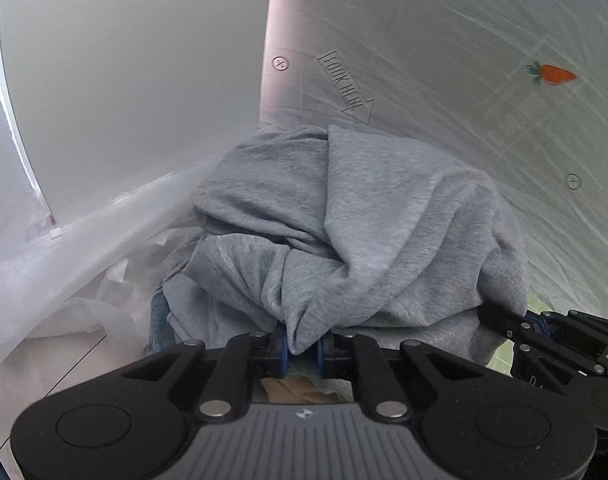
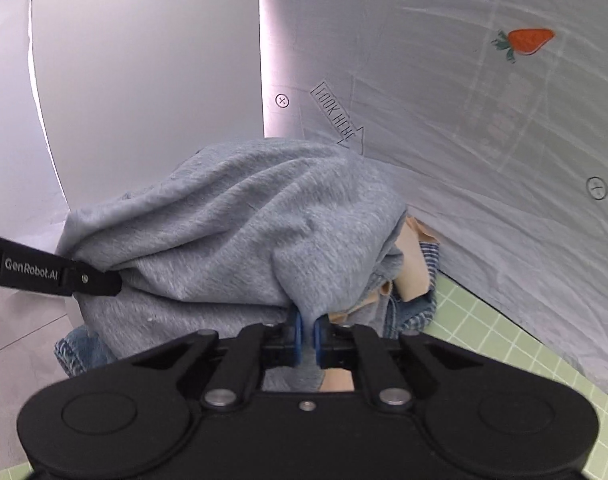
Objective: Fold clothes
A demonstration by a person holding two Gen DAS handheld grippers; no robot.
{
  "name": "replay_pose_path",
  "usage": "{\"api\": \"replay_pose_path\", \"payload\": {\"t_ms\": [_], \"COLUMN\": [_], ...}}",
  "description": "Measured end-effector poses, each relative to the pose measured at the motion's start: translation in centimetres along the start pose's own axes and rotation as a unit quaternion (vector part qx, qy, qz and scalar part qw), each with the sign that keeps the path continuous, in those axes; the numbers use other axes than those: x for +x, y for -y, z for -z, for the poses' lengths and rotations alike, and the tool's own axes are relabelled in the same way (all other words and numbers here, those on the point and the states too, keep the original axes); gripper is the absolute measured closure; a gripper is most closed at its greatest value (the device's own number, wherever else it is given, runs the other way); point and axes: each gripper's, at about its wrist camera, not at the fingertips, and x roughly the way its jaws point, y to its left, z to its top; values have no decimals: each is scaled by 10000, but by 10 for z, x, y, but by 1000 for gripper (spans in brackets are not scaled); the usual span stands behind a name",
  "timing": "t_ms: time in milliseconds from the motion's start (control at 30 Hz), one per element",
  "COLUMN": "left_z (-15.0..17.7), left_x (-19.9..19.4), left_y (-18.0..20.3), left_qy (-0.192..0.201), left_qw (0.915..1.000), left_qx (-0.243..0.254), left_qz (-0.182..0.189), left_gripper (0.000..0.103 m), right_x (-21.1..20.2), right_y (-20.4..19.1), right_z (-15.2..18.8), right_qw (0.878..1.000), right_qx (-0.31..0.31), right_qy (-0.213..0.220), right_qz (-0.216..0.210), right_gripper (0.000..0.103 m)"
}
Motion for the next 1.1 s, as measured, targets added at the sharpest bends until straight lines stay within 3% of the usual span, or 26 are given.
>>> {"api": "replay_pose_path", "payload": {"t_ms": [200,367,467,533,667,767,833,900,1033,1100], "left_z": [55,145,210,244,280,288,288,286,278,271], "left_x": [-40,-53,-60,-68,-82,-84,-81,-81,-83,-79], "left_y": [67,143,186,201,211,211,214,214,215,217], "left_qy": [-198,-1004,-1413,-1687,-1829,-1784,-1770,-1745,-1678,-1646], "left_qw": [9960,9817,9728,9693,9710,9767,9788,9801,9823,9829], "left_qx": [481,851,1265,1227,1025,838,723,677,585,500], "left_qz": [729,1376,1331,1302,1146,855,727,664,586,656], "left_gripper": [92,90,90,90,88,80,73,67,58,54], "right_x": [-89,-168,-212,-238,-295,-330,-349,-366,-382,-381], "right_y": [36,87,119,141,176,198,207,212,226,234], "right_z": [58,158,240,292,370,395,400,400,393,387], "right_qw": [9967,9836,9668,9497,9212,9091,9043,9011,8928,8910], "right_qx": [348,884,1233,1542,2109,2442,2647,2798,3105,3208], "right_qy": [45,-473,-1096,-1582,-1992,-1980,-1818,-1603,-1178,-1020], "right_qz": [725,1497,1950,2220,2593,2734,2814,2900,3045,3046], "right_gripper": [97,97,97,97,96,92,78,66,59,48]}}
